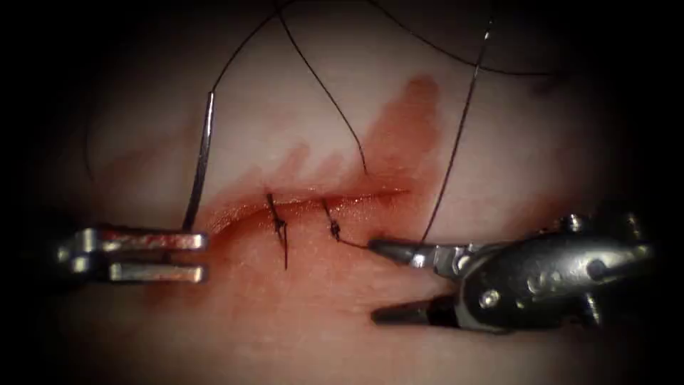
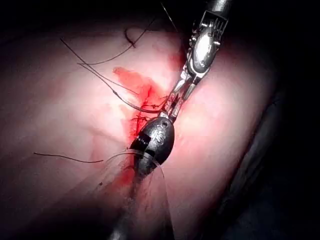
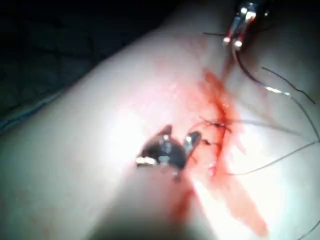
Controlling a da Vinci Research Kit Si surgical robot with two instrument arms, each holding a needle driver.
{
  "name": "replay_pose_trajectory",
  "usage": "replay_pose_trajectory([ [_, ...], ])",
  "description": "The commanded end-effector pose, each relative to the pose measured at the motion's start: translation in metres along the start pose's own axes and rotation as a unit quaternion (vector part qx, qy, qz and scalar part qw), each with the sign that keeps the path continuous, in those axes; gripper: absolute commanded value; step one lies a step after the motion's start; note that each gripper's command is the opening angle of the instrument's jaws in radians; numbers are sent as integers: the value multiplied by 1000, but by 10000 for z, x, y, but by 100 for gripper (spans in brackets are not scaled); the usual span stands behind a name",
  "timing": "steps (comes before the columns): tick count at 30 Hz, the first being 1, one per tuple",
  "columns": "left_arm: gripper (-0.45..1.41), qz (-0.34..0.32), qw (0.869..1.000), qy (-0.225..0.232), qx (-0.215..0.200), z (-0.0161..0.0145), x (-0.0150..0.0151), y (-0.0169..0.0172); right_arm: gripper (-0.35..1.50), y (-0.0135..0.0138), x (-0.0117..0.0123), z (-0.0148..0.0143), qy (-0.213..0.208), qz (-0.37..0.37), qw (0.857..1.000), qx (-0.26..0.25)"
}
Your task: Wound Closure
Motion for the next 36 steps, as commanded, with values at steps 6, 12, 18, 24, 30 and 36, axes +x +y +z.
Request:
replay_pose_trajectory([
  [6,-45,-1,1000,1,-1,7,-6,3,9,5,-18,10,-1,11,1000,-4],
  [12,-45,0,1000,0,0,7,-6,3,11,8,-25,18,2,22,1000,-11],
  [18,-45,0,1000,0,0,7,-6,3,-35,8,-22,18,4,23,1000,-7],
  [24,-45,0,1000,0,-1,7,-6,3,-35,12,-11,-1,-7,27,999,23],
  [30,-45,0,1000,1,-1,6,-6,3,-35,7,21,-40,0,35,998,52],
  [36,-45,0,1000,1,-2,5,-7,2,-35,-22,44,-54,4,28,995,94],
])
